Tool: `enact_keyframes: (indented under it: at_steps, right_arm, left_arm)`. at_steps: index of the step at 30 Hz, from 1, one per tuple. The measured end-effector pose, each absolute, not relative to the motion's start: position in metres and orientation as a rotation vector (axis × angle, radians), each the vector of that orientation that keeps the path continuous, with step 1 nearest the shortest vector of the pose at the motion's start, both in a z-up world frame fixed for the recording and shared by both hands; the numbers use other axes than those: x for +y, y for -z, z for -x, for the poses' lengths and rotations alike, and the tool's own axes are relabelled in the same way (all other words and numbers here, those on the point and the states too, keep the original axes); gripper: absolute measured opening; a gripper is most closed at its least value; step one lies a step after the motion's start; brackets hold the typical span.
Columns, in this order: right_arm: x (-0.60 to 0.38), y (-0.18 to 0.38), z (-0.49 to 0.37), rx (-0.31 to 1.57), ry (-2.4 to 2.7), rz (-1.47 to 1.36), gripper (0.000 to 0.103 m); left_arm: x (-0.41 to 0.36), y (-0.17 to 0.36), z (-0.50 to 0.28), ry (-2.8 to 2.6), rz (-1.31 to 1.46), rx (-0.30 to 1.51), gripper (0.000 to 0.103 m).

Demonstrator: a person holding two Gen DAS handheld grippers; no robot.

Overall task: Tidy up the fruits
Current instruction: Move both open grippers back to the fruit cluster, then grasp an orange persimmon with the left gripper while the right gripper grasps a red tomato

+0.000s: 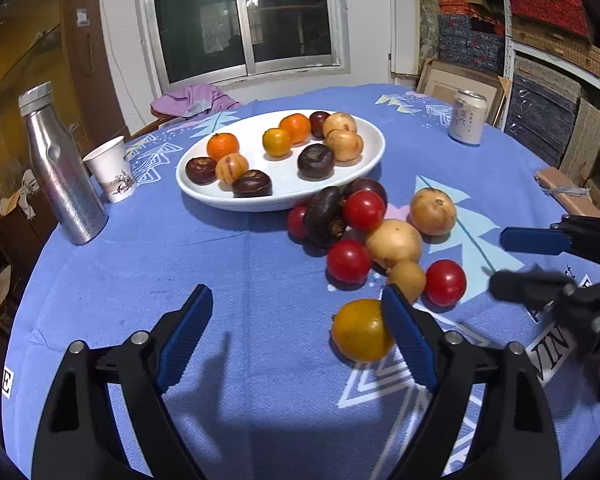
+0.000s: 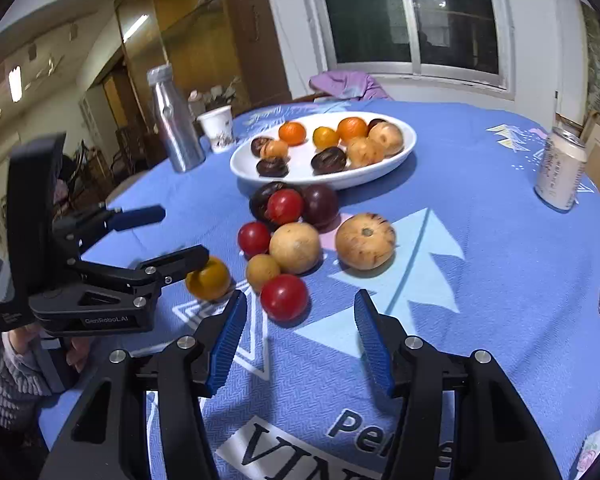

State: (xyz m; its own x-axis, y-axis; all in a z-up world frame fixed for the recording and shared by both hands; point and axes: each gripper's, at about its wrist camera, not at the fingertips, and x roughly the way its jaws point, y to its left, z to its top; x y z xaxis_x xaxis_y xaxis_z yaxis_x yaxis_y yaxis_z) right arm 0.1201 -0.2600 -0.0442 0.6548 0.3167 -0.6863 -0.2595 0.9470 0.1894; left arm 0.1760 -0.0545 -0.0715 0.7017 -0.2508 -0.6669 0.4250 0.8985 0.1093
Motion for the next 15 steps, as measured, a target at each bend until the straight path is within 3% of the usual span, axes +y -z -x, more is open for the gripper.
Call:
enact_keyframes:
  at_steps: [9, 13, 15]
  right_arm:
    - [-0.239, 0.052, -0.134, 0.862, -0.366, -0.005, 0.050]
    - [-0.244, 0.052, -0.138, 0.862, -0.380, -0.048, 0.048]
    - [-0.248, 0.052, -0.138, 0.859, -0.374, -0.061, 0.048]
  left_arm:
    - [-0.064, 0.077, -0.179, 0.466, -0.276, 0.746, 0.084]
    - [-0.064, 0.079, -0.178, 0.530, -0.282, 0.775, 0.072]
    - [-0.068, 0.082, -0.176, 0.544, -0.303, 0.781, 0.072]
